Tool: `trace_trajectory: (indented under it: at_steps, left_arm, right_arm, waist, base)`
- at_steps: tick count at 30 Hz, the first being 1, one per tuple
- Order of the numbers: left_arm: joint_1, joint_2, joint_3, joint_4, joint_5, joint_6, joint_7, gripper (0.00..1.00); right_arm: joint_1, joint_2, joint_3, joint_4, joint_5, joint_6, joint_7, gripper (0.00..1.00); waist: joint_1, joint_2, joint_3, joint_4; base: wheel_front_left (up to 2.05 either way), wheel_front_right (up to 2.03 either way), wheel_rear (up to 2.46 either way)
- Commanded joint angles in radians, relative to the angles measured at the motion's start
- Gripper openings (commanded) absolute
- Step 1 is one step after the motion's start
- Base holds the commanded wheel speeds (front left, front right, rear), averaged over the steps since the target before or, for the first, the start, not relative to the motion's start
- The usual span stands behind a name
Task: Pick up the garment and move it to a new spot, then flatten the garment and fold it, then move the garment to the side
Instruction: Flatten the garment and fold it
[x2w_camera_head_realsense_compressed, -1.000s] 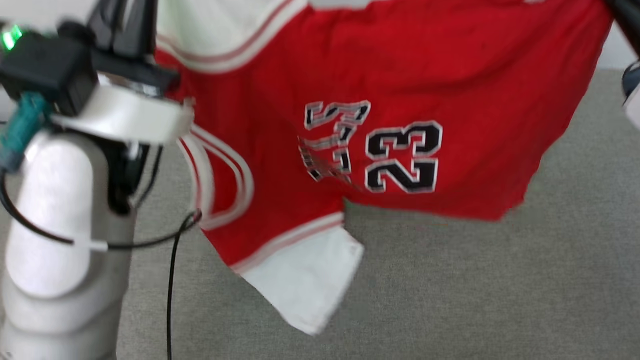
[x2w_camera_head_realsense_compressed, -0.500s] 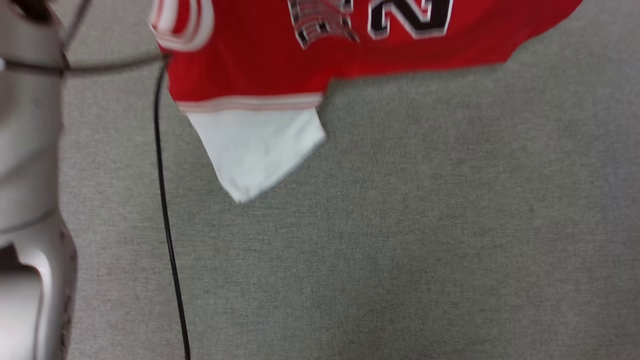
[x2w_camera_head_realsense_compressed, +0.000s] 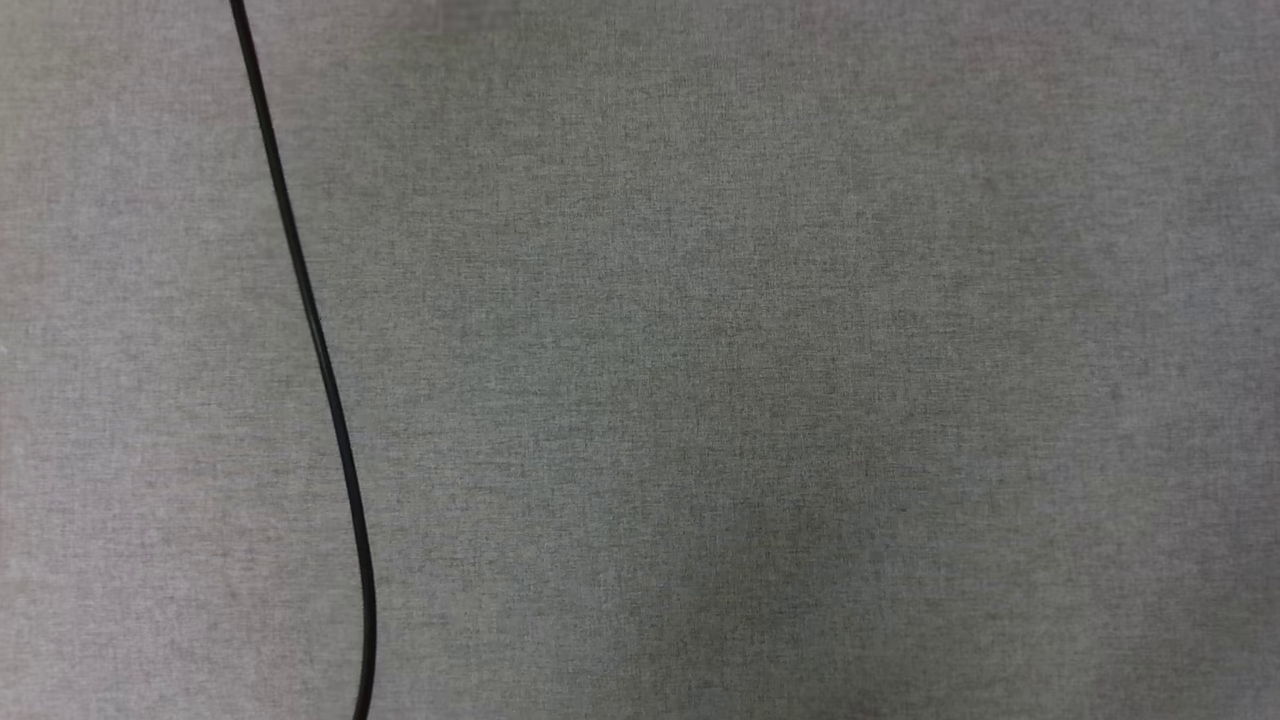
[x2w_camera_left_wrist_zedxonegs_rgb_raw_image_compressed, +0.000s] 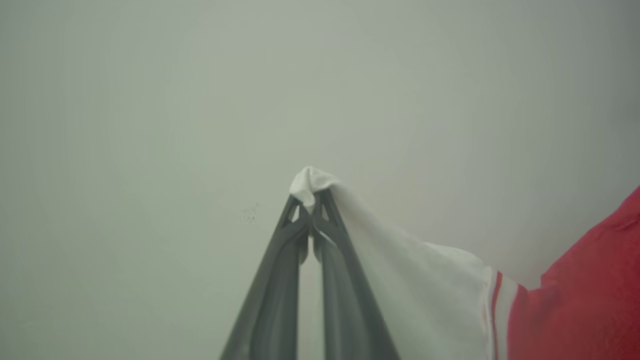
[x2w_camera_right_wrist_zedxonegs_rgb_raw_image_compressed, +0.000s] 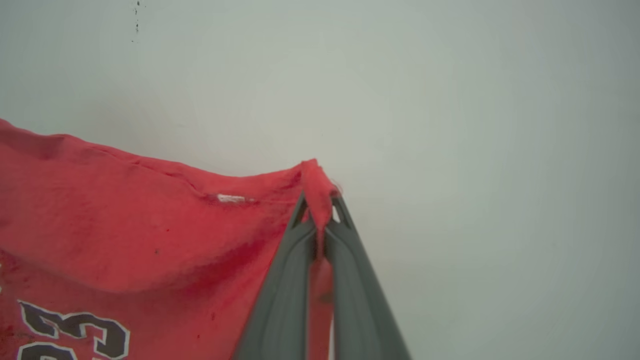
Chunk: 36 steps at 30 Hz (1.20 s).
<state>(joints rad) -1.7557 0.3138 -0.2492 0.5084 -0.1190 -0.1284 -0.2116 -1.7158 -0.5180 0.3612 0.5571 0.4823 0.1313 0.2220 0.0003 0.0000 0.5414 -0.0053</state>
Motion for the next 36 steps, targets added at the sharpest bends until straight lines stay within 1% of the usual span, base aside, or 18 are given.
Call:
trace_trajectory:
  at_steps: [1,3,7,13,14,17,23,26,33,36]
  left_arm:
    - [-0.024,0.003,0.002,0.013,-0.009,0.0,-0.007,0.0]
    - [-0.056,0.004,-0.004,0.042,-0.008,0.001,-0.016,0.0]
    - [-0.066,0.002,-0.023,0.095,-0.018,0.0,-0.033,0.0]
    - [0.008,0.013,-0.037,0.14,-0.037,0.0,-0.05,0.0]
    - [0.075,0.02,-0.041,0.129,-0.048,0.0,-0.054,0.0]
    - [0.172,0.027,-0.032,0.084,-0.059,0.0,-0.055,0.0]
    - [0.415,0.036,0.01,-0.033,-0.081,0.021,-0.054,0.0]
    - [0.551,0.052,0.022,-0.095,-0.07,0.038,-0.054,0.0]
    - [0.89,0.038,0.038,-0.229,-0.088,0.072,-0.054,0.0]
    - [1.021,0.028,0.042,-0.267,-0.093,0.098,-0.054,0.0]
  right_arm:
    - [-0.025,0.009,0.009,0.015,-0.004,-0.001,-0.013,0.0]
    - [-0.06,0.009,0.035,0.047,-0.004,-0.001,-0.031,0.0]
    - [-0.088,0.01,0.086,0.114,0.012,-0.001,-0.077,0.0]
    - [-0.024,0.026,0.184,0.19,0.077,-0.001,-0.144,0.0]
    - [0.024,0.036,0.235,0.217,0.119,-0.001,-0.175,0.0]
    - [0.087,0.046,0.284,0.23,0.163,-0.001,-0.204,0.0]
    - [0.22,0.054,0.361,0.234,0.242,-0.001,-0.255,0.0]
    - [0.293,0.049,0.398,0.23,0.273,-0.001,-0.276,0.0]
    - [0.488,0.008,0.472,0.189,0.342,-0.001,-0.319,0.0]
    - [0.584,-0.012,0.505,0.165,0.37,-0.001,-0.334,0.0]
  waist:
    - [-0.0003,0.0,0.005,-0.001]
    - [-0.0003,0.0,0.015,-0.003]
    - [-0.0003,0.0,0.034,0.001]
    - [-0.0003,0.0,0.053,-0.003]
    - [-0.0003,0.0,0.051,-0.004]
    - [-0.0003,0.0,0.046,-0.001]
    - [-0.0003,0.0,0.022,0.004]
    - [-0.0003,0.0,-0.001,0.004]
    - [-0.0003,0.0,-0.085,0.016]
    - [-0.0003,0.0,-0.128,0.019]
  base:
    - [0.0,0.0,0.0]
    - [0.0,0.0,0.0]
    - [0.0,0.0,0.0]
    - [0.0,0.0,0.0]
    - [0.0,0.0,0.0]
    - [0.0,0.0,0.0]
    - [0.0,0.0,0.0]
    - [0.0,0.0,0.0]
    - [0.0,0.0,0.0]
    - [0.0,0.0,0.0]
